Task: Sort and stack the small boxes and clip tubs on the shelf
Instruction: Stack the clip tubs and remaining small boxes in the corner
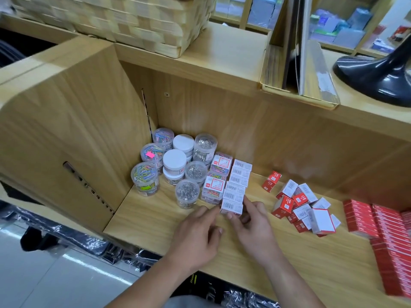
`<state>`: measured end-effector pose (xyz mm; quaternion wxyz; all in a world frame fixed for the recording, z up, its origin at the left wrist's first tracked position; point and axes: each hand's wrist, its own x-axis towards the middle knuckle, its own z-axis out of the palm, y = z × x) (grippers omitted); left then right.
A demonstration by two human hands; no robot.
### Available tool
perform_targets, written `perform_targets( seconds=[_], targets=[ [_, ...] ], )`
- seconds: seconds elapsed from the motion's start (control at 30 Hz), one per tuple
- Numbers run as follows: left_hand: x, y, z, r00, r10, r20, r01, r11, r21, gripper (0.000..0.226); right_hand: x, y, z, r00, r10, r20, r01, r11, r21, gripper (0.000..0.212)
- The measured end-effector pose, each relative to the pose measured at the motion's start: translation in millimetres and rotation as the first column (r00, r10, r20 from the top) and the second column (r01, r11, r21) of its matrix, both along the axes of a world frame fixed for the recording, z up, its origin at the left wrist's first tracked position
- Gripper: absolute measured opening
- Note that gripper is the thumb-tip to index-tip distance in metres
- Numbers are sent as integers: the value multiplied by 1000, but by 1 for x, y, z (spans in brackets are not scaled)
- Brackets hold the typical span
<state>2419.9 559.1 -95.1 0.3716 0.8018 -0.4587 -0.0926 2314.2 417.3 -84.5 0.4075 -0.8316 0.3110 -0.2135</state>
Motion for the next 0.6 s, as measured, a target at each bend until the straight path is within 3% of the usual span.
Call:
perform_targets(
  seconds=[0.23,0.37,0.5,0.6],
  targets=[
    [0,-1,3,1000,-15,27,14,999,45,60,2,1,-7,999,5,-37,-6,999,-40,39],
    [1,-2,3,1000,-21,6,21,998,54,60,2,1,-14,997,-29,-69,26,998,-52,51],
    [3,0,-4,993,22,-115,-21,1000,12,52,-7,3,-9,1000,1,22,-2,1000,21,86],
    [5,1,-6,981,12,-192,-17,1000,-20,44,-6,-2,-8,996,80,24,-79,995,-65,78]
  ],
)
